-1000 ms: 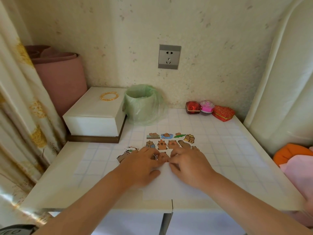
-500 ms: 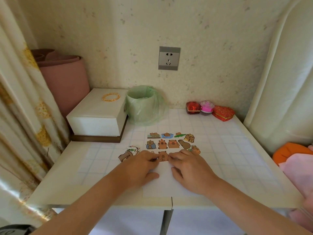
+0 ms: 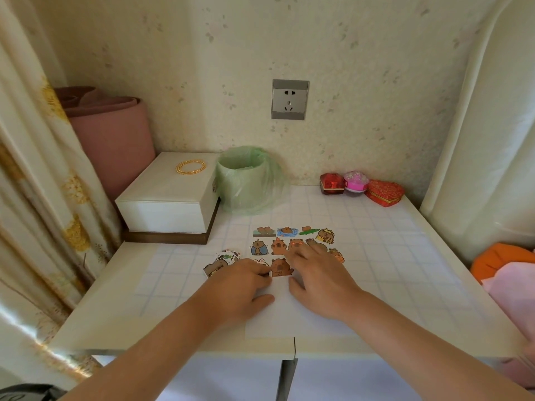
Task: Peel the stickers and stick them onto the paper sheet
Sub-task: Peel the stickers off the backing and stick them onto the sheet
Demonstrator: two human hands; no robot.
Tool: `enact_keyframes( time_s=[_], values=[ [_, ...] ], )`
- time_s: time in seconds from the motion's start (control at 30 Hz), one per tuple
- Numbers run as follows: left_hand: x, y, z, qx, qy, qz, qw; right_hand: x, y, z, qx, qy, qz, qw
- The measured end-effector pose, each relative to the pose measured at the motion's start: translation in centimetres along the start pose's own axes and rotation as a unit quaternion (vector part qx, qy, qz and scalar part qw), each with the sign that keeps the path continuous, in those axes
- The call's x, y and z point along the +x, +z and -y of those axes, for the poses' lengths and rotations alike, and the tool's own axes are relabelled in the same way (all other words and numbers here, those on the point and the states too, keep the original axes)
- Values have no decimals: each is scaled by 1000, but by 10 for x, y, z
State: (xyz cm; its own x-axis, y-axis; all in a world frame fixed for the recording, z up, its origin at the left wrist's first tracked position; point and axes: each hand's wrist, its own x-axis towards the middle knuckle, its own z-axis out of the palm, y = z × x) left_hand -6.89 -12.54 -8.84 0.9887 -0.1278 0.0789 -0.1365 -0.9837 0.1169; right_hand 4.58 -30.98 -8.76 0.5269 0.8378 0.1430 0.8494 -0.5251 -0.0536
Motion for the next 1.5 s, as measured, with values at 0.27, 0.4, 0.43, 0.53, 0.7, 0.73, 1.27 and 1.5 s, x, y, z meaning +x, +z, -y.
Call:
enact_keyframes(
  time_s=[0.27,0.4,0.43,0.53,0.7,0.73,1.27,1.5],
  values=[
    [3,2,-3,-59,-51,-63,995,12,2,2,-32,-1,-5,999],
    [7,6,-4,-64,-66,-66,994,12,5,2,-38,0,-25,999],
    [8,9,-4,-33,-55,-27,998,11,5,2,-37,0,-26,999],
    [11,15,-7,4,-45,68,997,6,3,2,-43,-5,-5,999],
    [9,18,-10,12,-47,99,994,-10,-6,3,-49,-15,20,999],
    [9,18,-11,14,-48,102,994,-13,-6,3,-37,-33,32,998],
    [-6,13,-14,49,-122,86,988,-26,1,6,20,-26,132,991],
    [-6,16,-11,40,-121,82,988,-13,4,13,11,-48,164,985]
  ],
)
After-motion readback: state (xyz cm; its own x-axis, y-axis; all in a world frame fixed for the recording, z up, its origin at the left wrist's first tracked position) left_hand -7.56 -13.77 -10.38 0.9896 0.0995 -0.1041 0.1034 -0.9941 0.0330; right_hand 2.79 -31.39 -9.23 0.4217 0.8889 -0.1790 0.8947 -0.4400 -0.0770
